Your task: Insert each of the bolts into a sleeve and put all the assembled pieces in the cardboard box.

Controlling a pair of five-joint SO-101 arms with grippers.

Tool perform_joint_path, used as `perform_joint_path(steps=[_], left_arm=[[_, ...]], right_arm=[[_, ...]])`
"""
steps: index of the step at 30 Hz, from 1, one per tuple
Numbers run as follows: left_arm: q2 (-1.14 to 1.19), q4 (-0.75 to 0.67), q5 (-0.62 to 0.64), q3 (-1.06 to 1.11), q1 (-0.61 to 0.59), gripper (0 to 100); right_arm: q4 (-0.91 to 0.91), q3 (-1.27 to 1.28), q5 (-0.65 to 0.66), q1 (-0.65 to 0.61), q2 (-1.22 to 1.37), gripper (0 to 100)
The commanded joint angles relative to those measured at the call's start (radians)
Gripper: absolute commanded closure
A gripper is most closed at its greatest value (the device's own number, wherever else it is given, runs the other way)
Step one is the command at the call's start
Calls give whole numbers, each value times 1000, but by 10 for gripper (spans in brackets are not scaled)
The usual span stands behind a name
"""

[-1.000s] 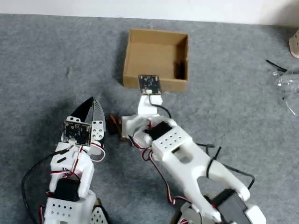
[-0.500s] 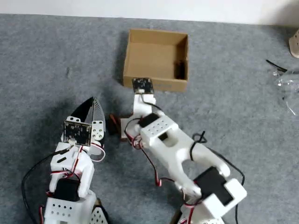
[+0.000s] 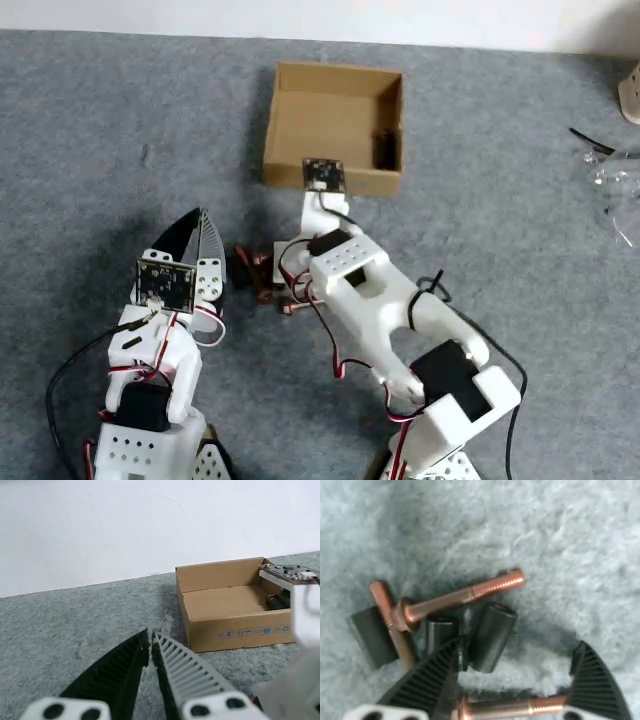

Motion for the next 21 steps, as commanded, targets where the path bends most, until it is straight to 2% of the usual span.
perform_joint_path(steps=[1,3,13,18,21], left_arm=[[-10,-11,-6,21,-5,966],[-10,-11,-6,21,-5,966],[-10,-11,-6,21,-5,966],[-10,-11,-6,21,-5,966],[-10,-11,-5,21,-5,966]], right_arm=[[12,-31,-12,21,-4,803],[12,-31,-9,21,-2,833],[12,-31,-6,22,-2,834],[21,-31,-5,79,-2,834],[96,-38,-5,119,-2,834]])
